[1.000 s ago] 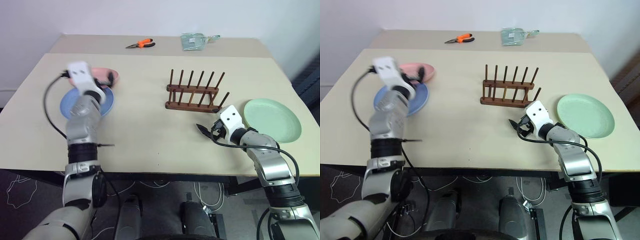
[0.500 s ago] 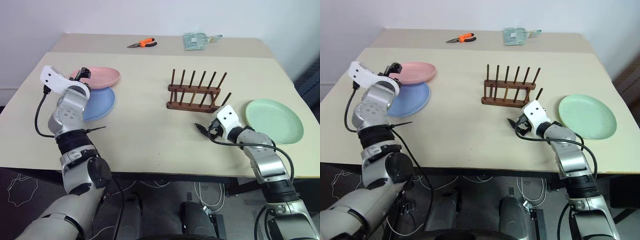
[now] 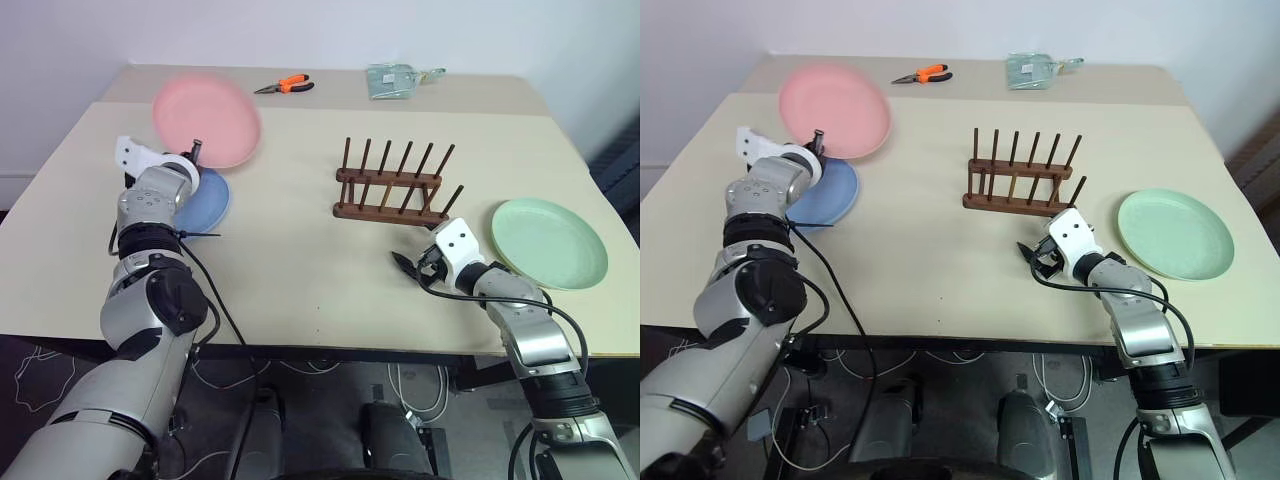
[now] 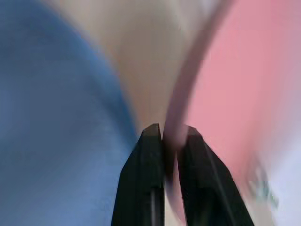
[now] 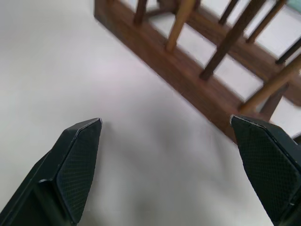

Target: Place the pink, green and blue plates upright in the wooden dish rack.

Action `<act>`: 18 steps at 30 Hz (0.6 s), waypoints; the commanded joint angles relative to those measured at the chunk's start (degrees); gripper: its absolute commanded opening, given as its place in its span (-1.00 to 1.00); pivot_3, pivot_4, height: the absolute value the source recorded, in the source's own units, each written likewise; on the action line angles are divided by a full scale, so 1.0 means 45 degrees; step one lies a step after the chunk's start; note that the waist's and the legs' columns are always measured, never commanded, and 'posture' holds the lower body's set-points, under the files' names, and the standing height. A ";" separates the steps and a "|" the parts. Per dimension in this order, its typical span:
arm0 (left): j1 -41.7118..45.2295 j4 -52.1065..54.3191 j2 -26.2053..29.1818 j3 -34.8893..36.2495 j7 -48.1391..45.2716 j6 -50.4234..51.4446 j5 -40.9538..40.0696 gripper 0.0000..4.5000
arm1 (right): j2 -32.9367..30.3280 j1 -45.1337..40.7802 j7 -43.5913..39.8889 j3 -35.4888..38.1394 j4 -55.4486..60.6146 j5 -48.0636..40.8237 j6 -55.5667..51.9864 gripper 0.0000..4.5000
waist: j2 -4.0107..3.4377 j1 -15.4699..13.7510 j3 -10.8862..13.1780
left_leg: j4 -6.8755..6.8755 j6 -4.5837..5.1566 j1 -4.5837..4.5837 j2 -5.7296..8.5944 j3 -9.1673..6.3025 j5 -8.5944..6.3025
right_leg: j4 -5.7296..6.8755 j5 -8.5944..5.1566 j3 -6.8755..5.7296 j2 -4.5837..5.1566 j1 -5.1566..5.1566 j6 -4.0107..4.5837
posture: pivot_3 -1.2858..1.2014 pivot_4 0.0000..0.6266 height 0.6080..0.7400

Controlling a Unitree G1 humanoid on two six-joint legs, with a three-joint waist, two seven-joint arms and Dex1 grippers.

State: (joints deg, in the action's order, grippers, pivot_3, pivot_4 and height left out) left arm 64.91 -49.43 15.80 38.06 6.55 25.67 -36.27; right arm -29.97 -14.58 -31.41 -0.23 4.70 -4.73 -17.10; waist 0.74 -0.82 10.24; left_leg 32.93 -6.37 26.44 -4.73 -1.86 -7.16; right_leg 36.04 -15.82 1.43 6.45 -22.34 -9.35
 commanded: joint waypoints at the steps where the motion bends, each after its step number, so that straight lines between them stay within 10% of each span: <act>1: -0.0425 0.3059 -0.0474 -0.2275 -0.1752 0.0918 0.0451 -0.69 | -0.0267 -0.0355 -0.0002 0.0289 0.1267 0.0044 0.0323 1.00 | 0.0000 0.0010 0.0000 | 0.0001 -0.0002 0.0000 -0.0001 -0.0001 0.0001 | 0.0000 0.0000 -0.0001 0.0000 0.0002 0.0000 | 0.03 -0.52 1.00; 9: -0.2608 0.9959 -0.2597 -0.5096 -0.1881 0.4633 -0.0938 -0.69 | -0.0642 -0.3109 0.0709 -0.1514 0.1406 0.3248 0.3338 1.00 | -0.0002 0.0095 0.0000 | 0.0005 -0.0009 -0.0006 -0.0007 -0.0001 0.0006 | 0.0011 0.0001 0.0002 0.0000 -0.0012 0.0002 | 0.03 -0.52 1.00; 17: -0.3464 1.0229 -0.2926 -0.4829 -0.1042 0.4922 -0.0677 -0.69 | -0.0549 -0.3452 0.0416 -0.2036 0.0726 0.3712 0.4092 1.00 | -0.0002 0.0041 0.0000 | 0.0014 -0.0006 -0.0007 -0.0004 -0.0003 0.0007 | 0.0003 0.0001 0.0002 0.0000 0.0001 0.0004 | 0.03 -0.52 1.00; 18: -0.3440 0.9924 -0.2987 -0.4443 -0.0629 0.4862 -0.0703 -0.45 | -0.0547 -0.3388 0.0406 -0.2046 0.0714 0.3726 0.4109 1.00 | -0.0001 0.0039 0.0000 | 0.0016 -0.0005 -0.0006 -0.0004 -0.0003 0.0007 | 0.0003 0.0001 0.0002 0.0000 0.0001 0.0005 | 0.03 -0.52 1.00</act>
State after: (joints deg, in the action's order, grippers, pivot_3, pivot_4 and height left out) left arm 48.78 -4.92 2.21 15.86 1.98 48.98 -39.30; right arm -32.53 -29.67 -29.63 -10.26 7.11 12.00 0.28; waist 0.74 -0.64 10.24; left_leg 33.00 -6.38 26.42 -4.74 -1.87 -7.14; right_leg 36.06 -15.81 1.44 6.45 -22.33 -9.33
